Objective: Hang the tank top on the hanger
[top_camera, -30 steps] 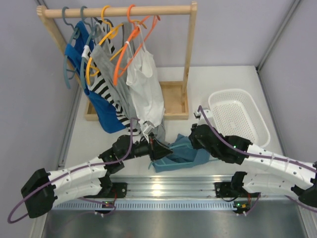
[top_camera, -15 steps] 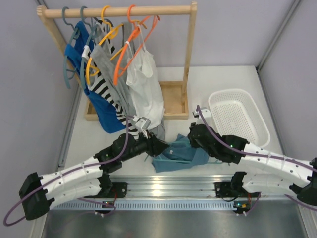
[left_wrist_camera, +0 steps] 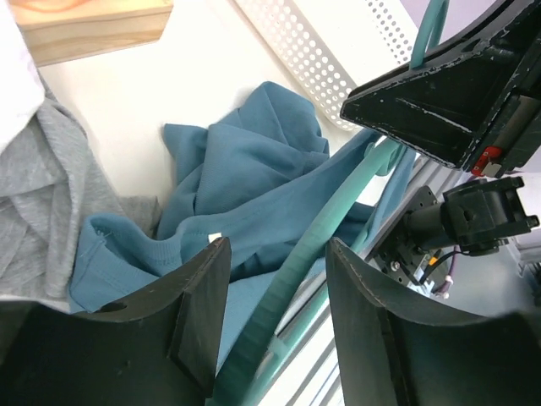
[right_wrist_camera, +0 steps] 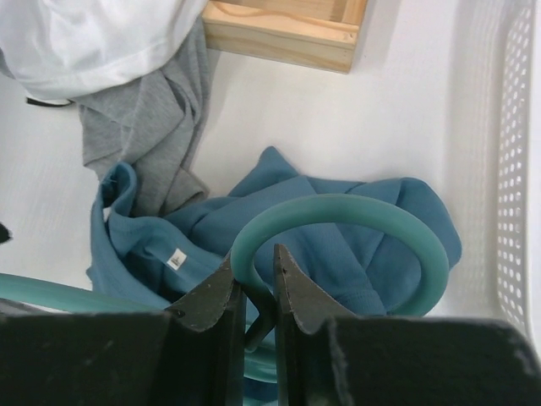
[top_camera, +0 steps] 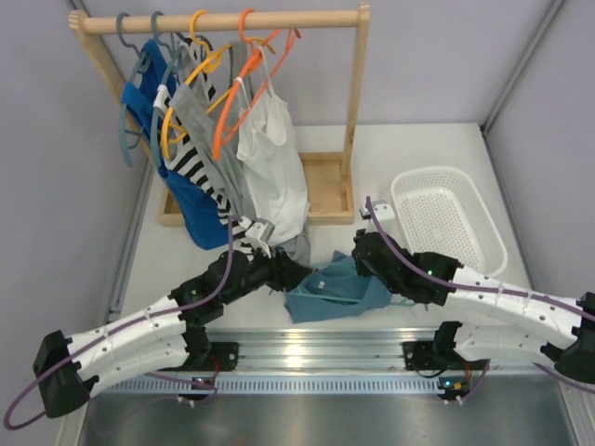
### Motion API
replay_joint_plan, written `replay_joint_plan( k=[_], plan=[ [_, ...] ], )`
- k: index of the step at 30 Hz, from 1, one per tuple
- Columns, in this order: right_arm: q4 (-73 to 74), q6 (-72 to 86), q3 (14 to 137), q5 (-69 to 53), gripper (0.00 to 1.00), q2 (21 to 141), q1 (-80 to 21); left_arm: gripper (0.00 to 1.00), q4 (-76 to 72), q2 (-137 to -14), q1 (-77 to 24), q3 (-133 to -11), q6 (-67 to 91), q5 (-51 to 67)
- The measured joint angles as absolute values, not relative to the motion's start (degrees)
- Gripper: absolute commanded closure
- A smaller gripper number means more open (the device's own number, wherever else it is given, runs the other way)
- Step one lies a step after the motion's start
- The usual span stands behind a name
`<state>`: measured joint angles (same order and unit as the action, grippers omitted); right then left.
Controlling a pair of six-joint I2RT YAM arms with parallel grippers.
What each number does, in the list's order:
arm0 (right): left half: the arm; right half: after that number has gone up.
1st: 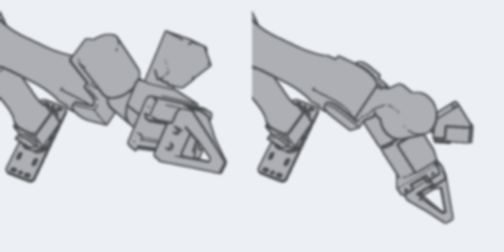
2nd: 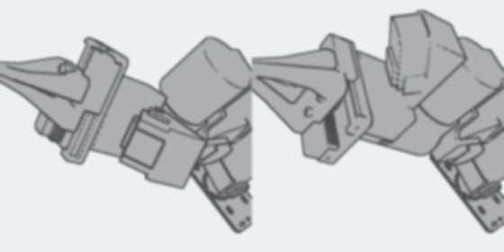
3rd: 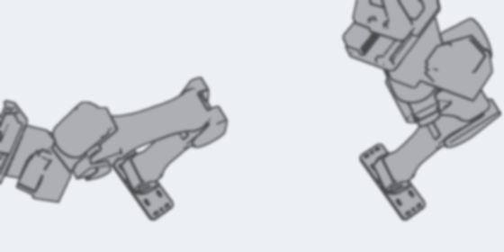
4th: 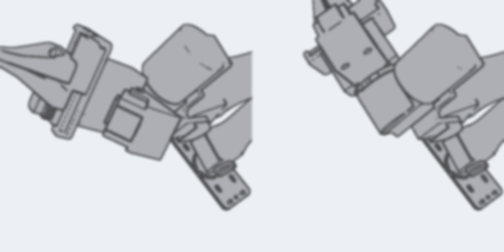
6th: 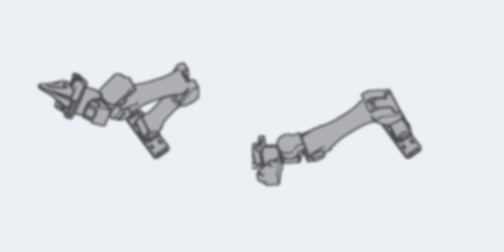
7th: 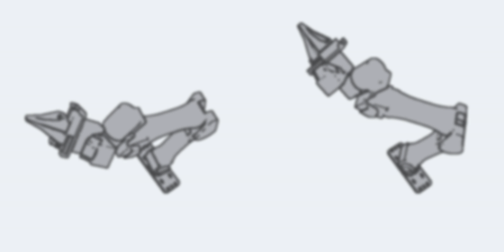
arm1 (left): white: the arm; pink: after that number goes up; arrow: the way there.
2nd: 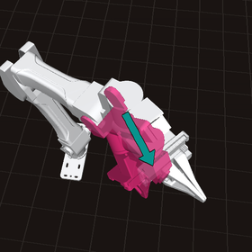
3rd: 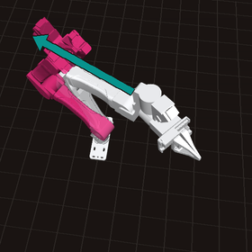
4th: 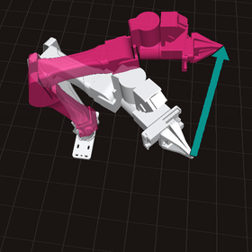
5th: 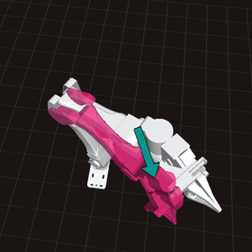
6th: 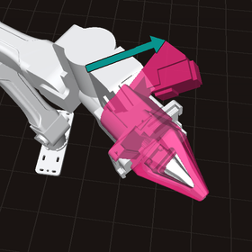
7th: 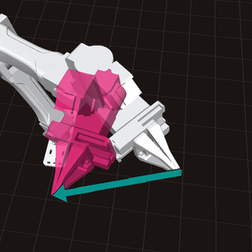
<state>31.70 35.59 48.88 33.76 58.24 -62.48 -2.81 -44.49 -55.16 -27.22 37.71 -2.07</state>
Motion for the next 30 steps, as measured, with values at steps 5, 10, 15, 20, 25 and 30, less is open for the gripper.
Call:
replay_joint_plan(
  k=[5,10,15,20,25,30],
  plan=[
    [34.7,34.9,48.9,35.3,1.0,58.2,-62.5,0.43,-3.3,-42.2,-54.5,-26.5,37.3,-2.7],
    [36.0,34.9,48.9,35.9,1.0,58.2,-62.5,0.43,-3.9,-41.6,-54.5,-26.3,37.2,-3.6],
    [37.7,34.9,48.9,36.7,1.0,58.3,-62.6,0.46,0.9,-41.5,-54.5,-26.4,38.9,-13.2],
    [39.0,34.9,48.9,37.8,1.0,58.3,-62.8,0.47,8.8,-47.1,-54.4,-29.1,40.6,-20.3],
    [39.1,34.9,48.9,38.3,1.0,58.8,-62.9,0.46,11.3,-54.9,-54.3,-32.2,40.7,-21.0],
    [39.1,34.9,48.9,38.7,1.0,59.1,-63.2,0.45,13.6,-62.0,-53.7,-37.1,40.1,-19.5]
  ],
)
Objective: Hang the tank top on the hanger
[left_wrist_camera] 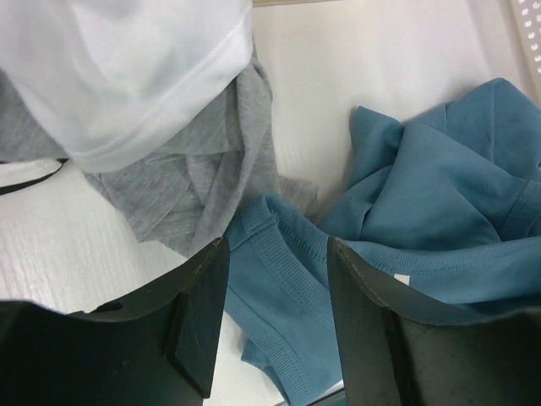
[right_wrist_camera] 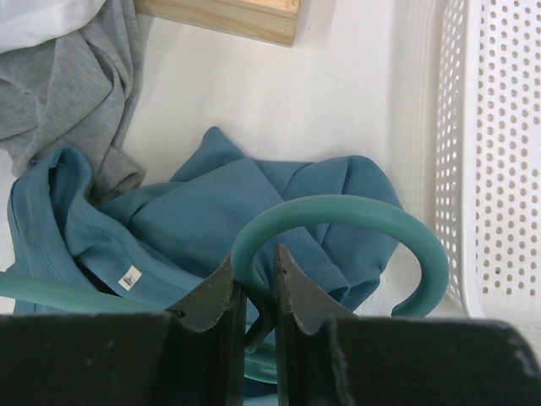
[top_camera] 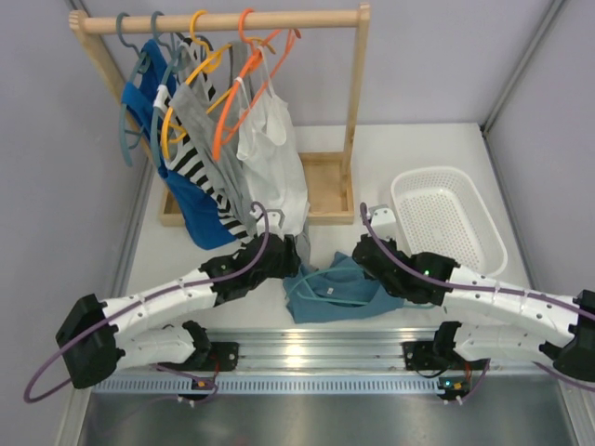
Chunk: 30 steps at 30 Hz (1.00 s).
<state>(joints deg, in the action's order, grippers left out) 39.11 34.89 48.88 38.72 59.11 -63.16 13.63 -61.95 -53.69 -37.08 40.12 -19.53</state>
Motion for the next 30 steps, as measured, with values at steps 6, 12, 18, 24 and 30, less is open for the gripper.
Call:
replay_joint_plan(
  k=[6,12,18,24,30],
  plan=[
    [39.1,34.9,48.9,39.1,1.0,59.5,-63.5,0.45,15.0,-68.2,-52.9,-41.3,39.0,-15.5],
    [39.1,34.9,48.9,39.4,1.0,59.5,-63.7,0.47,18.8,-73.1,-52.6,-43.8,39.0,-12.9],
    [39.7,34.5,48.9,39.4,1.0,59.5,-63.7,0.47,21.0,-75.4,-52.5,-44.3,39.3,-11.2],
    [40.2,34.3,48.9,39.4,1.0,59.5,-64.0,0.46,21.2,-78.0,-52.4,-45.0,39.6,-9.7],
    [40.2,34.1,48.9,39.4,1.0,59.5,-64.0,0.47,21.0,-79.7,-52.4,-45.8,40.4,-9.2]
  ],
)
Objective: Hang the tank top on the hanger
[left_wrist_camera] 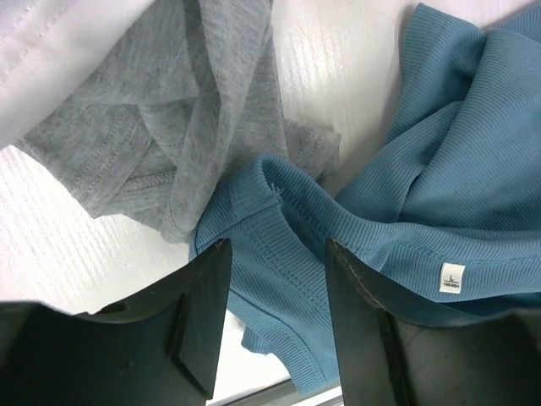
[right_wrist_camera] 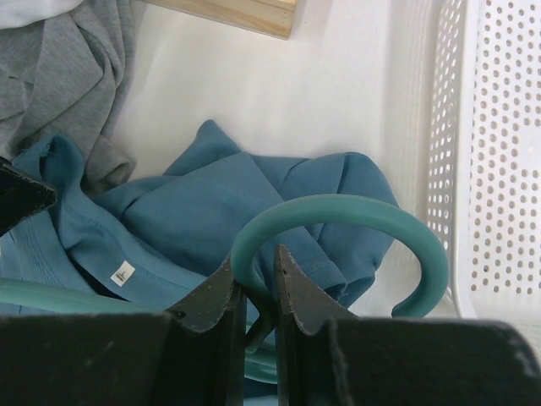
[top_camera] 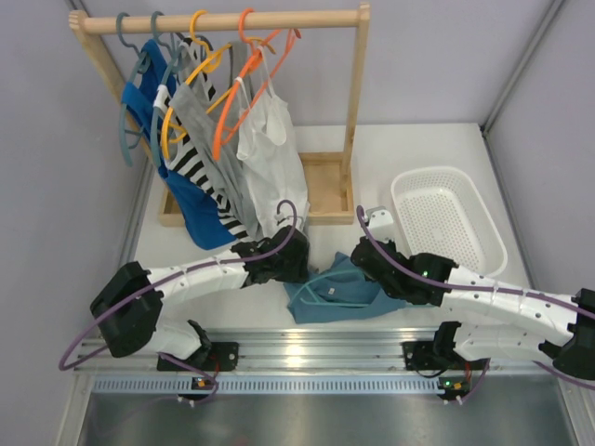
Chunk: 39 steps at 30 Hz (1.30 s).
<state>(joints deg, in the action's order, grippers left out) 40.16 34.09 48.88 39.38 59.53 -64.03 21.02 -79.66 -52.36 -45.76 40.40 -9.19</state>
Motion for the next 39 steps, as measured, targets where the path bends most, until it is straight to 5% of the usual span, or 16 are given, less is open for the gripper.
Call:
replay_joint_plan(
  k=[5,9,11,39],
  plan=[
    [39.7,34.2,48.9,39.4,1.0,59.5,-64.1,0.56,21.0,-80.5,-52.4,-45.8,41.1,-9.2],
    [39.7,34.2,48.9,39.5,1.0,59.5,-64.1,0.8,21.0,-80.5,-52.4,-45.8,42.1,-9.4],
    [39.7,34.2,48.9,39.7,1.0,59.5,-64.1,1.0,21.0,-80.5,-52.4,-45.7,42.3,-9.6],
    [46.3,41.1,53.4,50.1,1.0,64.8,-64.5,1.0,25.8,-64.8,-52.6,-40.3,42.6,-9.9]
  ],
)
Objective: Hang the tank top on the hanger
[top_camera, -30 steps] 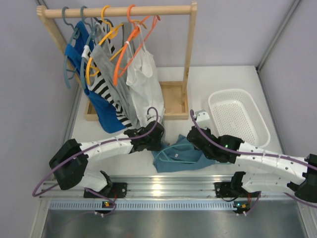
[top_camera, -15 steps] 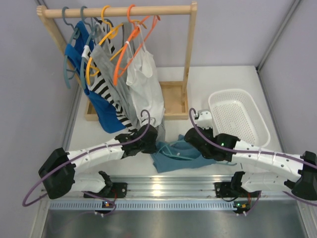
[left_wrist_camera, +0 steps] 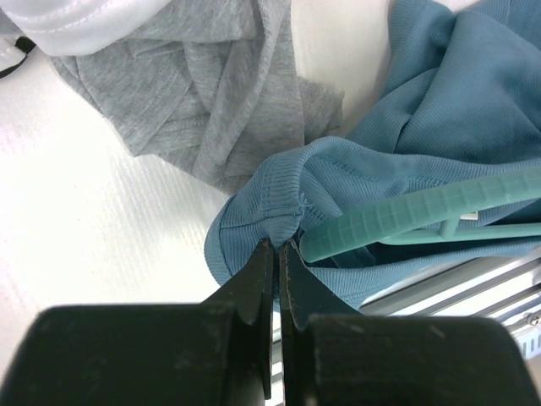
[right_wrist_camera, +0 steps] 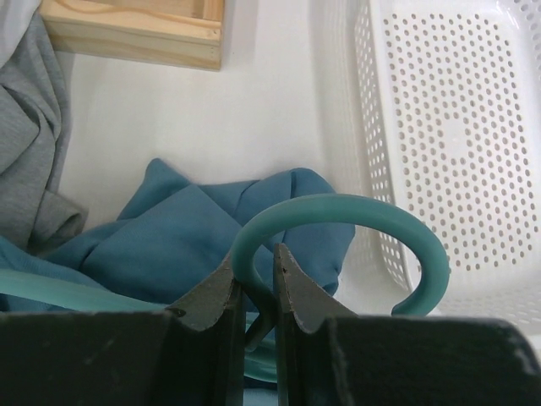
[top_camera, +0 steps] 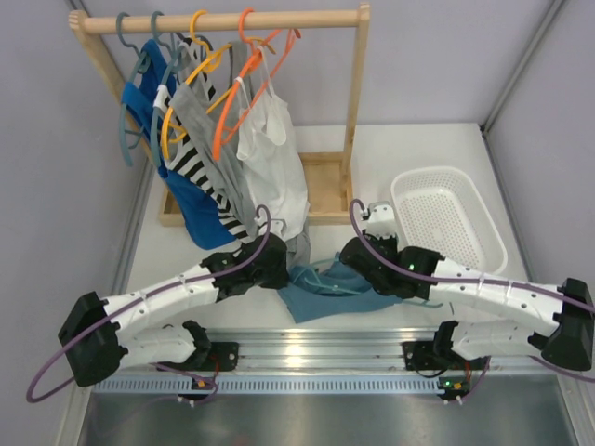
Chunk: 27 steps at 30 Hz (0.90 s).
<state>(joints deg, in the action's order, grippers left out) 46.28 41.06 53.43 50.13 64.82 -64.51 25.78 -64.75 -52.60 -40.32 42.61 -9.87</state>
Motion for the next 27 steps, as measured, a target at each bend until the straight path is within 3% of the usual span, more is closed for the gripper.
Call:
replay_joint_plan(
  k=[27],
  plan=[
    [40.8,31.0,64.3,53.3,1.0,72.2,-70.4,1.0,37.4,-67.4,-55.2,-66.8,34.8,-9.9]
  ],
)
